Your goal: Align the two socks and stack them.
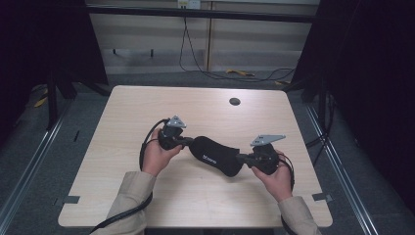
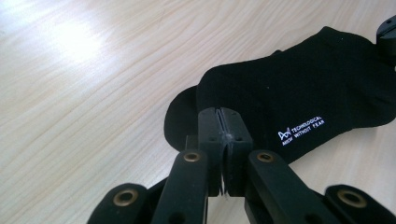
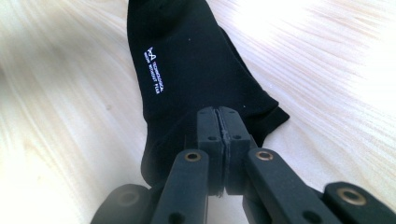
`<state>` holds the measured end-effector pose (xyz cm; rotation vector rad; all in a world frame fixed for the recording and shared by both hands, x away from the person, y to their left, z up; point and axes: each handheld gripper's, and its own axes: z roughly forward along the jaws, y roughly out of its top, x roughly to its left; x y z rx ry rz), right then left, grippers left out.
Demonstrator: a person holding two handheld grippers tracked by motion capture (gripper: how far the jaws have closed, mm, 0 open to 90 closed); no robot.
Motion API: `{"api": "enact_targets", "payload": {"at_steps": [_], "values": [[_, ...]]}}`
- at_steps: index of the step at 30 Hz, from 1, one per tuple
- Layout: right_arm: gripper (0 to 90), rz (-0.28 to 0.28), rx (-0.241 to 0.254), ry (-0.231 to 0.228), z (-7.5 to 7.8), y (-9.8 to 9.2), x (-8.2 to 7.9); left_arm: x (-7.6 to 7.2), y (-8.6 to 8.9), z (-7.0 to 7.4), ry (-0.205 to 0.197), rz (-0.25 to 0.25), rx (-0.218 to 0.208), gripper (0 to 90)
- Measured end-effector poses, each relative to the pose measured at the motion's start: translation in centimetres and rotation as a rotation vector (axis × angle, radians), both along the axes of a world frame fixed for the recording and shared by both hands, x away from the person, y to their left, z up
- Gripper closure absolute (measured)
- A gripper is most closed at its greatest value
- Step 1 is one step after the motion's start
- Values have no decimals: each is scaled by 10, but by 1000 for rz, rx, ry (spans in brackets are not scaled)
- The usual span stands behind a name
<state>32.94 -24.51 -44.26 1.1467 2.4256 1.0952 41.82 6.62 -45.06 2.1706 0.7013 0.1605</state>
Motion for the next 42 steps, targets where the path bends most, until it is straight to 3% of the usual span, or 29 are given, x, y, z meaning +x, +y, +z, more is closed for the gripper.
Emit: {"api": "enact_targets", "payload": {"at_steps": [8,17,20,24,26,31,34,42], "values": [[887,-27,18,20,-7,-8,11,12,-5,-10,21,12,10,883],[886,-45,15,48,-20,-10,20,26,-13,-17,18,17,28,883],[885,-45,-9,59,-24,-8,24,29,-15,-21,19,25,53,882],[886,-59,-29,56,-30,-8,27,32,-19,-29,26,38,44,882],[885,-64,-43,56,-33,-9,27,32,-24,-32,5,28,60,880],[882,-74,-52,58,-37,-10,28,32,-30,-37,4,27,86,873],[881,-70,-74,57,-39,-10,28,29,-32,-40,2,17,124,872],[880,-54,-79,65,-39,-7,21,8,-21,-43,11,-13,147,870]]}}
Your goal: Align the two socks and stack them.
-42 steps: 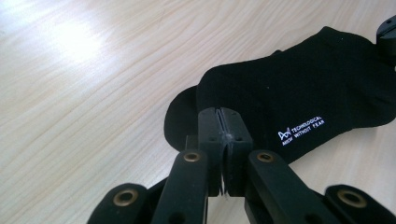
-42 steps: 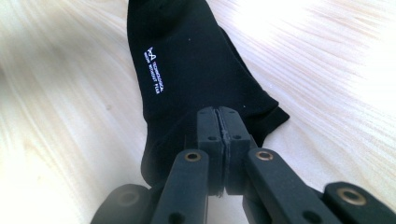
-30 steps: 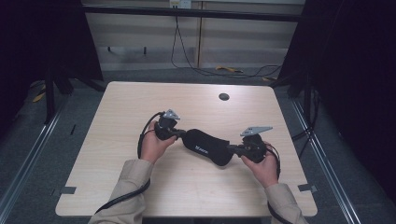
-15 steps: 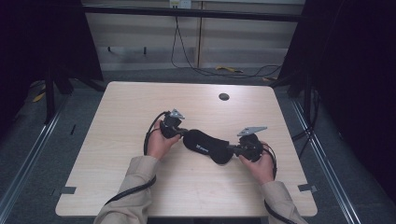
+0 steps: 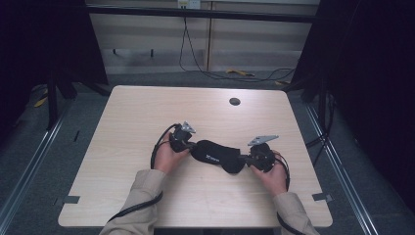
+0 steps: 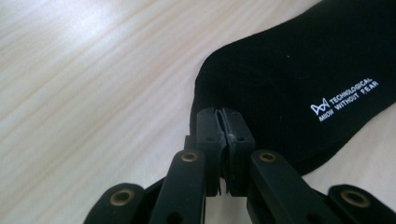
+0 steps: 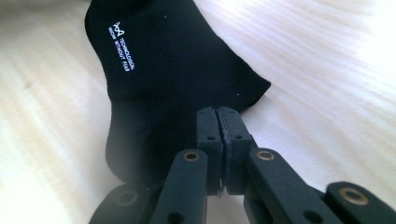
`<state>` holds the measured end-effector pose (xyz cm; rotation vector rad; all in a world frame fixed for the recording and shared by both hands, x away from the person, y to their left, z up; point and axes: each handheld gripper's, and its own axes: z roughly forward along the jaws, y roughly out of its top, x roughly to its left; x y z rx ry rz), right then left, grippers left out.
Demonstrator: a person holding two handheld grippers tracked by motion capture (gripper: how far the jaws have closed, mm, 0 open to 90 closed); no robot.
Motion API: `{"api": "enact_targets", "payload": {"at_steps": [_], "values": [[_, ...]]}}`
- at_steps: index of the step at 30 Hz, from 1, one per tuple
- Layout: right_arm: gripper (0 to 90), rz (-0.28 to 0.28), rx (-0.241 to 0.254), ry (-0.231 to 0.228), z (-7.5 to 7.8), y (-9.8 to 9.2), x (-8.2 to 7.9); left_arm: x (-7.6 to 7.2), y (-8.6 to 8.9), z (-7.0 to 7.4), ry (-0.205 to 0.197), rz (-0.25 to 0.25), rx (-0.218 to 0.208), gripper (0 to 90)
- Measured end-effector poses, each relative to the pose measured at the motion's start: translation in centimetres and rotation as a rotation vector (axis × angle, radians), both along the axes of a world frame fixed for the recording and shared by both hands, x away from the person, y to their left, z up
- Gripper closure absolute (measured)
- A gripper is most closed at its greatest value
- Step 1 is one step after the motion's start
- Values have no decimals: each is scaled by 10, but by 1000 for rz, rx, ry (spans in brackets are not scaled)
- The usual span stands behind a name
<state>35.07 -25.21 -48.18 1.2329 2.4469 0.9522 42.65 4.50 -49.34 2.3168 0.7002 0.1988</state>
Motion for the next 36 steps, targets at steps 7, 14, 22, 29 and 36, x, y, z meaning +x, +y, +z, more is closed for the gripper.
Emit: {"api": "enact_targets", "payload": {"at_steps": [7,14,22,29,36], "values": [[854,5,-18,-9,1,7,-8,-15,9,0,-28,11,-16,848],[718,-16,-16,-90,8,4,-10,-13,17,6,-41,113,-88,631],[737,-11,-24,-84,4,3,-14,-13,11,-2,10,78,-61,726],[789,-10,-34,-75,0,4,-13,-13,6,2,28,43,-33,882],[875,-9,-39,-69,4,2,-14,-26,9,26,25,8,-61,890]]}}
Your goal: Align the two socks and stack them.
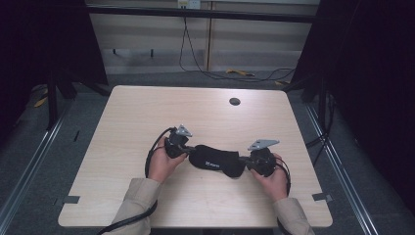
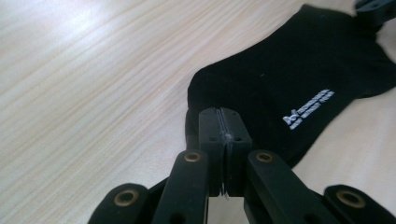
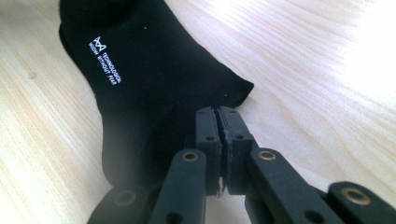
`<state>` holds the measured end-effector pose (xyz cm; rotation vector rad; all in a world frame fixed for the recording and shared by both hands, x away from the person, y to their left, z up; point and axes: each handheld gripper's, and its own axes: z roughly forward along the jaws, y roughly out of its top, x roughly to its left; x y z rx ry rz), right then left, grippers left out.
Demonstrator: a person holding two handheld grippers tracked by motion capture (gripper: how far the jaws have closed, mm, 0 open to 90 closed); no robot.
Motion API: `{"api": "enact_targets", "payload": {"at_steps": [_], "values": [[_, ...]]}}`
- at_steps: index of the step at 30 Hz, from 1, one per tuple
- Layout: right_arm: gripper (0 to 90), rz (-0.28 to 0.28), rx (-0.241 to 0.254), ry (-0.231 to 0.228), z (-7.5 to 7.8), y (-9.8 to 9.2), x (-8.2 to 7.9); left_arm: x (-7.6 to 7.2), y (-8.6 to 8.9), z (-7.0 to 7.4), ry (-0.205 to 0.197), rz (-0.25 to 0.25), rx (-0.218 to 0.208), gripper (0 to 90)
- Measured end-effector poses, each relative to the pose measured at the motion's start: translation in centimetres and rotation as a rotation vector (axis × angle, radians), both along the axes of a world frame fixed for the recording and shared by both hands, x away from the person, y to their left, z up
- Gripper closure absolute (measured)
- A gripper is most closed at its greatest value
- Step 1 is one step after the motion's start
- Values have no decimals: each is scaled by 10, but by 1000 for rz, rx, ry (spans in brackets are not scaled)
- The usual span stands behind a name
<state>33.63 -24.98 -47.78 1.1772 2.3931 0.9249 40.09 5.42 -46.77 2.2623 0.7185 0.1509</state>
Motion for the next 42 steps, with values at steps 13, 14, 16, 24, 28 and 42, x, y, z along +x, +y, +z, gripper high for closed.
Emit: {"api": "enact_targets", "payload": {"at_steps": [13,14,16,24,28,42], "values": [[895,-17,-7,9,-2,-4,-2,-20,6,-20,64,-21,-15,890],[896,-19,-6,17,-3,-4,-2,-20,5,-23,71,-20,-19,890],[895,-23,-13,15,-3,-4,-2,-22,5,-27,74,-27,-15,889],[896,-28,-22,17,-4,-2,-2,-27,1,-25,28,-27,33,888],[896,-23,10,24,-5,-1,0,-17,2,-24,6,-3,61,888],[896,-28,14,10,3,1,-1,-23,10,-4,32,-24,9,888]]}}
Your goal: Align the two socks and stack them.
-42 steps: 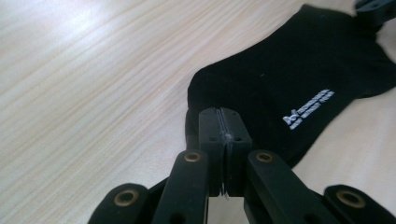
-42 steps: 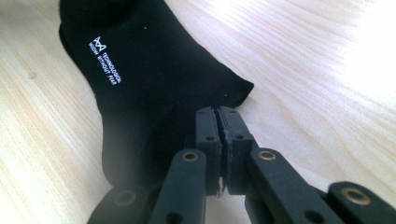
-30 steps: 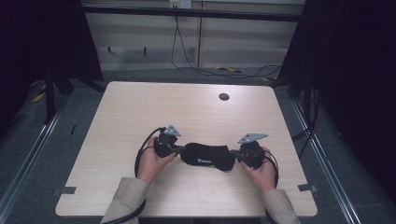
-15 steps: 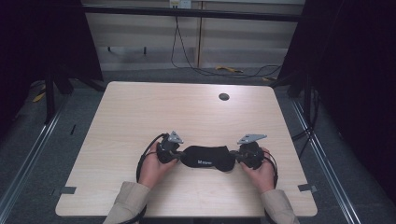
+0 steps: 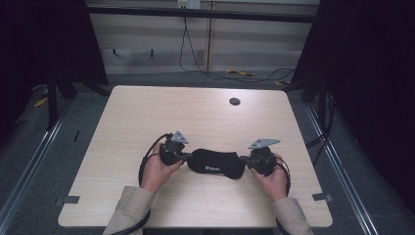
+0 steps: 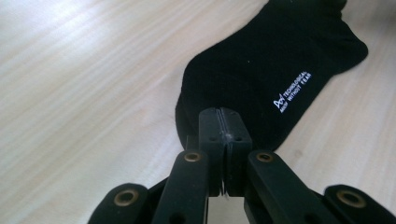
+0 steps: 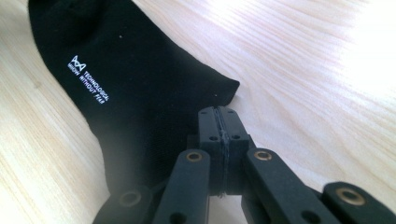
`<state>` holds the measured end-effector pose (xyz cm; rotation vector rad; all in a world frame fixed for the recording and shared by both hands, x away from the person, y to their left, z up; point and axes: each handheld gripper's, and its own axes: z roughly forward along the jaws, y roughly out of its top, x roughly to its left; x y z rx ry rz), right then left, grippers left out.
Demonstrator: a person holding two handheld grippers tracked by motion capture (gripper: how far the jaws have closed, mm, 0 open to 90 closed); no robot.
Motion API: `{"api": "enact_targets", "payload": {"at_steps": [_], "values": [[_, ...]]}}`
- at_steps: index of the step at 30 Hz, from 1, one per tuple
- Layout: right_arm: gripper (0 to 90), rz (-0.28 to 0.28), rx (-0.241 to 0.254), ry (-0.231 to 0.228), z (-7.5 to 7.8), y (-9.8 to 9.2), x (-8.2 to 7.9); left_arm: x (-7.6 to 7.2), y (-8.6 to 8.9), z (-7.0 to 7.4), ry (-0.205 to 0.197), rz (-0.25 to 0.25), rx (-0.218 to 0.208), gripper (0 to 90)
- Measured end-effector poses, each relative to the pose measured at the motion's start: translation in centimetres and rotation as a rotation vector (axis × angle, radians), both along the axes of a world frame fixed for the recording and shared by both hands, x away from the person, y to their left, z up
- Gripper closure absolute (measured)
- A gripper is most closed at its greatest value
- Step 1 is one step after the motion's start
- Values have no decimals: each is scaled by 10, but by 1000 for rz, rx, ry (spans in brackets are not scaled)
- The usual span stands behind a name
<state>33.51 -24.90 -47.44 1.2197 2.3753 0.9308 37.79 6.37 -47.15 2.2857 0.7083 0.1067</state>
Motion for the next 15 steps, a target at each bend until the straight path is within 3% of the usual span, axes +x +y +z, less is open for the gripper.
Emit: {"api": "enact_targets", "payload": {"at_steps": [3,7,15], "values": [[895,1,-6,6,-3,0,0,-4,-2,-10,12,3,28,887],[894,1,-9,8,-7,0,-1,-3,-2,-21,31,4,7,884],[887,2,-8,0,-9,1,-4,-7,-4,-19,-38,2,79,852]]}}
